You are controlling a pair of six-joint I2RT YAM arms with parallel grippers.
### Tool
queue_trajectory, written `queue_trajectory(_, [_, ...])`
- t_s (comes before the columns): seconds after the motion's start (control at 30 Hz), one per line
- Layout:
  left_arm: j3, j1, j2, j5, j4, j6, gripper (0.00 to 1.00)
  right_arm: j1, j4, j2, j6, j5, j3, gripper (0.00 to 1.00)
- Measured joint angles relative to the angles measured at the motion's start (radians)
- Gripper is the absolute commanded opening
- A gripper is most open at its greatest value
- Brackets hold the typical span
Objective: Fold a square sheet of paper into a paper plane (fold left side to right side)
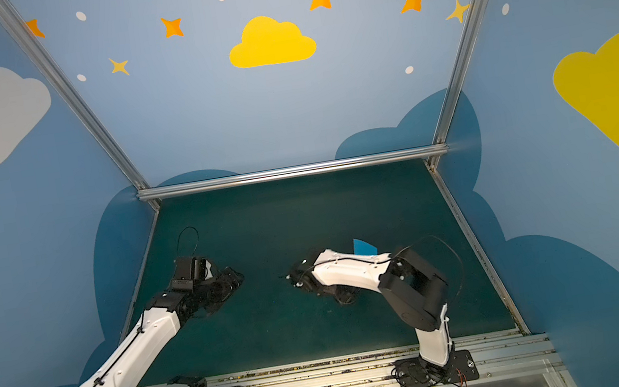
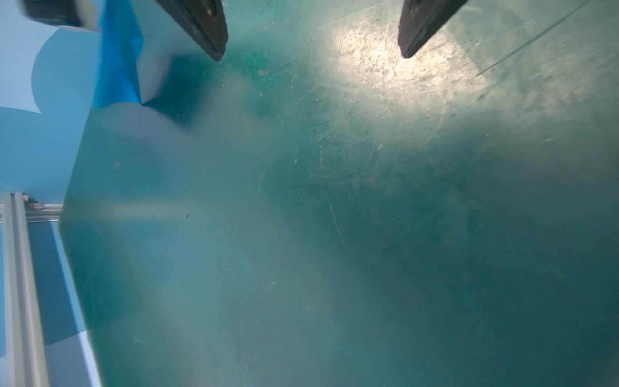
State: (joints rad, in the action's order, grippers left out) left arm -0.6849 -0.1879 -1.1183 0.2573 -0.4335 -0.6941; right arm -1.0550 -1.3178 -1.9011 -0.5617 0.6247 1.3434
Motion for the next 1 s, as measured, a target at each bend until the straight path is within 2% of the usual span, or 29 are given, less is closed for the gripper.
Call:
queue_trajectory(0.03, [-0.001,0.006,0.006,0.003,-0.006,0.003,0.82,-0.029,0.009,-0.023,-0.003,-0.022,0.030,0.55])
queue_trajectory(0.13, [-0.007,0.020,0.016,0.012,-0.026,0.010,0.84,-0.096,0.068,-0.048,0.003,-0.120,0.109,0.62])
queue_trajectory(0.23, [-0.021,0.026,0.016,0.021,-0.049,0.023,0.85,-0.114,0.154,-0.017,0.009,-0.235,0.134,0.64])
queue_trajectory(0.37, [-0.052,0.028,0.006,0.029,-0.072,0.045,0.91,-0.066,0.276,0.098,0.006,-0.365,0.074,0.63])
queue_trajectory(0.47, [-0.074,0.029,-0.012,0.037,-0.084,0.061,0.93,0.035,0.376,0.231,-0.008,-0.460,-0.044,0.63])
queue_trajectory(0.67, [-0.106,0.029,-0.061,0.051,-0.089,0.100,0.97,0.330,0.562,0.446,-0.043,-0.610,-0.316,0.62])
queue_trajectory(0.8, [-0.137,0.029,-0.093,0.047,-0.089,0.122,0.99,0.452,0.618,0.498,-0.044,-0.654,-0.404,0.61])
queue_trajectory(1.0, [-0.180,0.029,-0.101,0.018,-0.092,0.155,1.00,0.624,0.712,0.514,-0.029,-0.735,-0.446,0.60])
